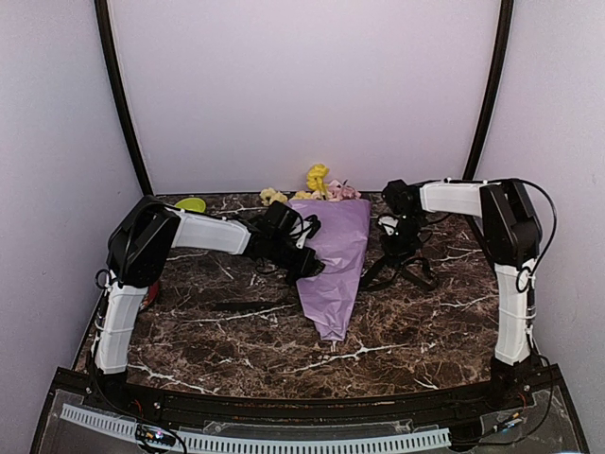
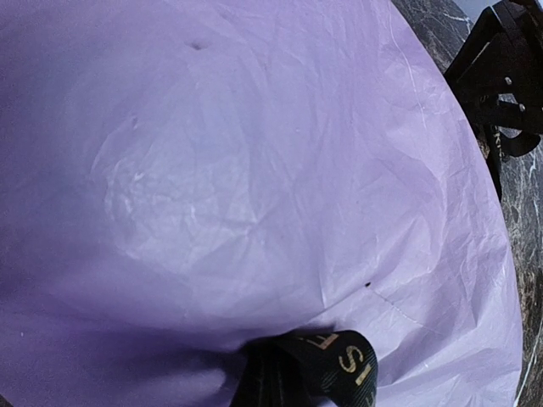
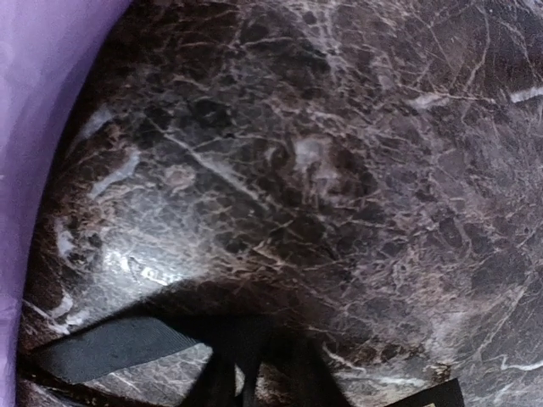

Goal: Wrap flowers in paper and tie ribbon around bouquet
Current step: Pick up the right side of the ribbon from the center of the board.

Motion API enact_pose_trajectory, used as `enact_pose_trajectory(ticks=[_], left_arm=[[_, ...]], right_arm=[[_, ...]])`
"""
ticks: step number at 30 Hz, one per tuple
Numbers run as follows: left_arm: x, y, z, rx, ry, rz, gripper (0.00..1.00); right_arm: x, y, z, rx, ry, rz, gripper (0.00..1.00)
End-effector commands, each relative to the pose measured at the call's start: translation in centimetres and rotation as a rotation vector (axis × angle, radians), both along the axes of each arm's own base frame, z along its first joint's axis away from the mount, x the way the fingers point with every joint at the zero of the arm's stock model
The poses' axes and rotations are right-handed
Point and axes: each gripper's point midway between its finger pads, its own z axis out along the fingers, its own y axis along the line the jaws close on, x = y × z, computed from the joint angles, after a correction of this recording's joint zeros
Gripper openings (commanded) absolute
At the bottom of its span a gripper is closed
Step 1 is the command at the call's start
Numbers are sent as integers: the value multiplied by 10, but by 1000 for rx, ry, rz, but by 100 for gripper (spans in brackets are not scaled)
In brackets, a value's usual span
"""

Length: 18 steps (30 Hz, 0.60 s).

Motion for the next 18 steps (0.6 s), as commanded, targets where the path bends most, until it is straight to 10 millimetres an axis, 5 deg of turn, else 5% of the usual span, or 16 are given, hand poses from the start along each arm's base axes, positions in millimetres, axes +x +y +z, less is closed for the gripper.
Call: enact_pose_trajectory(ticks=[1, 5, 9, 14, 16, 18], left_arm=[[-25, 11, -30, 79, 89, -39, 0], [-24, 12, -31, 92, 82, -39, 0], [-24, 13, -31, 90, 81, -38, 0], [-23, 13, -31, 90, 74, -39, 0], [-24, 13, -30, 90, 74, -39, 0], [-26, 13, -28, 81, 71, -44, 0]], right_arm=[[6, -2, 1, 11, -26, -35, 0], [30, -33, 58, -16, -201, -170, 0], [44, -60, 165, 56, -457, -251, 0], [14, -8, 320, 517, -766, -71, 0], [0, 22, 344, 737, -786, -13, 0], [-12, 60, 347, 934, -751, 45, 0]])
